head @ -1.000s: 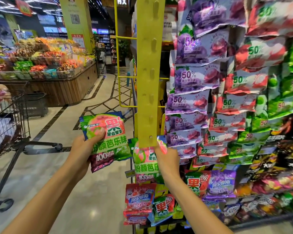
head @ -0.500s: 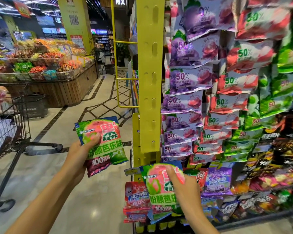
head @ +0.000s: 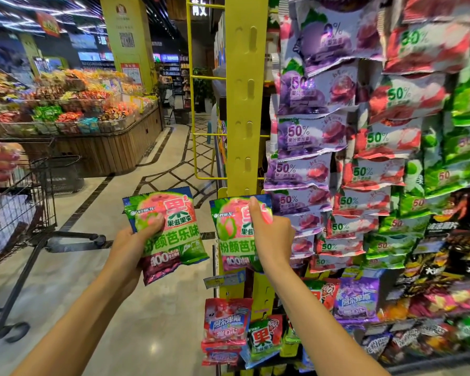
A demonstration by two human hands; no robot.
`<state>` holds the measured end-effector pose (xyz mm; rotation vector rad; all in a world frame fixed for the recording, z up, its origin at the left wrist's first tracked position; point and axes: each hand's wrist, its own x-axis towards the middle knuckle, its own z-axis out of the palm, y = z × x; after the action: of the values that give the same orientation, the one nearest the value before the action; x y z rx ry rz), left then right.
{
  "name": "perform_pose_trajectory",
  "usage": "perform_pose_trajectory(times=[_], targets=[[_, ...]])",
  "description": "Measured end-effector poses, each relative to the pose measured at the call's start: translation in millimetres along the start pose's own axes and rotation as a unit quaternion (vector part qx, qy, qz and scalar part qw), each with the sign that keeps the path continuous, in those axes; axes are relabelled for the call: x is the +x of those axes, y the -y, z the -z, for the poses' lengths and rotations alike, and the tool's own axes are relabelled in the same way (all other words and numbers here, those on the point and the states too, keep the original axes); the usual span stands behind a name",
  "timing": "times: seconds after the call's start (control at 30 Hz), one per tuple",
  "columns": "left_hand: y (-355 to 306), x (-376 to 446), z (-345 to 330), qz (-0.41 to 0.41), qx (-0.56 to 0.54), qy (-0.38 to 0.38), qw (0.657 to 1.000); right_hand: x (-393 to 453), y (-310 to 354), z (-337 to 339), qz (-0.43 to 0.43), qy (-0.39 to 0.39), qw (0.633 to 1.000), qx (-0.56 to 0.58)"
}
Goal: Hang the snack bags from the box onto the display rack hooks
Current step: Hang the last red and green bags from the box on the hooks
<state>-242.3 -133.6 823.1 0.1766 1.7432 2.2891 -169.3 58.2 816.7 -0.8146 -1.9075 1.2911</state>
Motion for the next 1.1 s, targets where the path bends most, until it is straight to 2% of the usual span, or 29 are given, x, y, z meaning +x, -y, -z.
perform_pose_trajectory(times=[0.23,0.47,0.63,0.8,0.93,1.1], targets=[[7.3,10.1,3.8,0.001,0.005,-0.005,1.000,5.9,-12.9,-13.8,-0.051,-0.024,0.997,-0.050],[11.9,13.7,4.7,0.009,0.007,-0.010,1.000,2.9,-20.8,-15.3,-0.067,-0.016,0.997,-0.039],[14.3,12.6,3.1,0.007,0.008,-0.009,1.000,-1.2,-23.2,-16.2,-0.058,-0.026,0.997,-0.052],[15.9,11.8,1.6,0.010,0.014,-0.014,1.000,2.0,-22.9,-17.9,0.006,-0.052,0.996,-0.069],[19.0,10.0,1.6,0.013,0.018,-0.009,1.000,4.4,-25.6,-21.1,0.001,-0.078,0.994,-0.076],[23.7,8.4,1.6,0.025,0.002,-0.006,1.000,6.7,-32.4,-23.2,-0.023,-0.069,0.991,-0.115]])
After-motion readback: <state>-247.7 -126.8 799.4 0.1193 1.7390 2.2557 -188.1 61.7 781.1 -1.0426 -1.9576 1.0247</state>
